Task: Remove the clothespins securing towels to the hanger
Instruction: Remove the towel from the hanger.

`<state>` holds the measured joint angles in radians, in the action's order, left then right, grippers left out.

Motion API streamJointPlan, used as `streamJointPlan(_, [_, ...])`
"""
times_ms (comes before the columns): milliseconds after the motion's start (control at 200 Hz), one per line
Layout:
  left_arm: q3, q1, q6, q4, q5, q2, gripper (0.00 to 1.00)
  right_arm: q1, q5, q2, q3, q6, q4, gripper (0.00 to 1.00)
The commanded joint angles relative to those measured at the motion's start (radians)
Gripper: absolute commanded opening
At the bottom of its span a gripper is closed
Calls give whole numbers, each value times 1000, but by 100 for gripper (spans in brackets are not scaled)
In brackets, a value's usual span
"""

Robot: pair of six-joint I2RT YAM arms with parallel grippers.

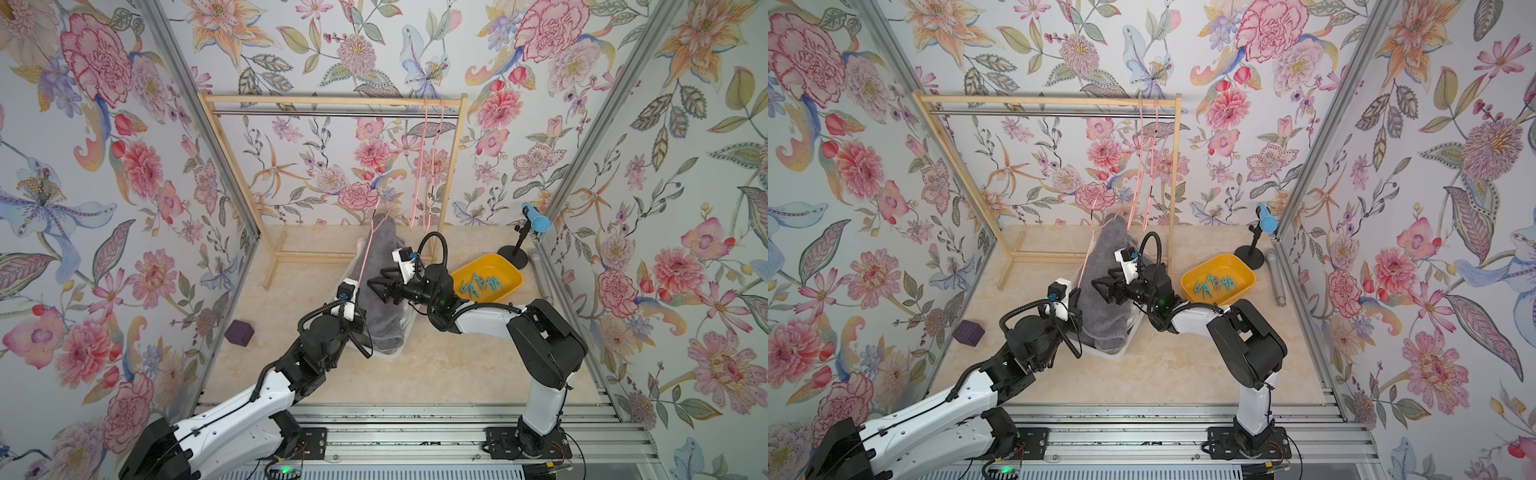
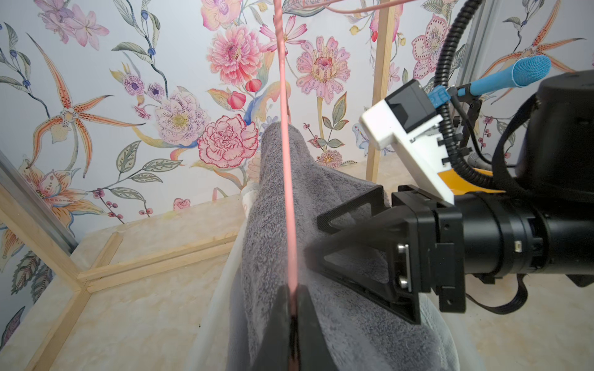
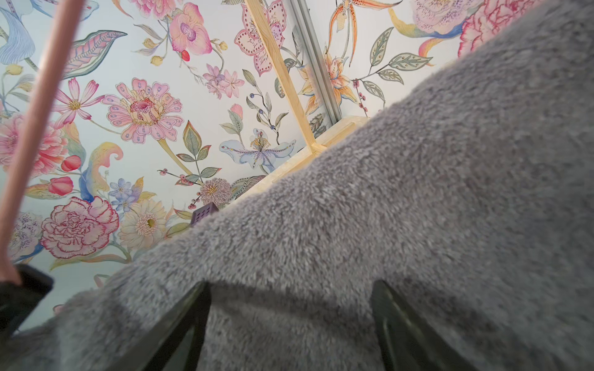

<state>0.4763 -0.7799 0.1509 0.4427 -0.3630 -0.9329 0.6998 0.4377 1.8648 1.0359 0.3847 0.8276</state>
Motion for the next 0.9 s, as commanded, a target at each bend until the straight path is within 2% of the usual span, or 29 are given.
streamJointPlan(0, [-18, 2, 29, 54, 12, -6, 0, 6, 35, 8, 36, 39, 29, 81])
streamJointPlan(195, [-33, 2, 38, 65, 19, 3, 0, 23, 40, 29, 73, 78, 2, 77])
streamJointPlan(405, [-38, 3, 41, 75, 25, 6, 0, 56, -22, 57, 122, 106, -99, 70])
streamJointPlan(550, [-44, 3, 44, 84, 28, 6, 0, 73, -46, 62, 117, 120, -108, 60])
streamJointPlan(696, [-48, 2, 45, 84, 30, 9, 0, 75, -51, 64, 117, 129, -108, 40])
streamJointPlan(896, [-50, 3, 45, 83, 27, 9, 0, 76, -61, 50, 115, 132, -108, 28])
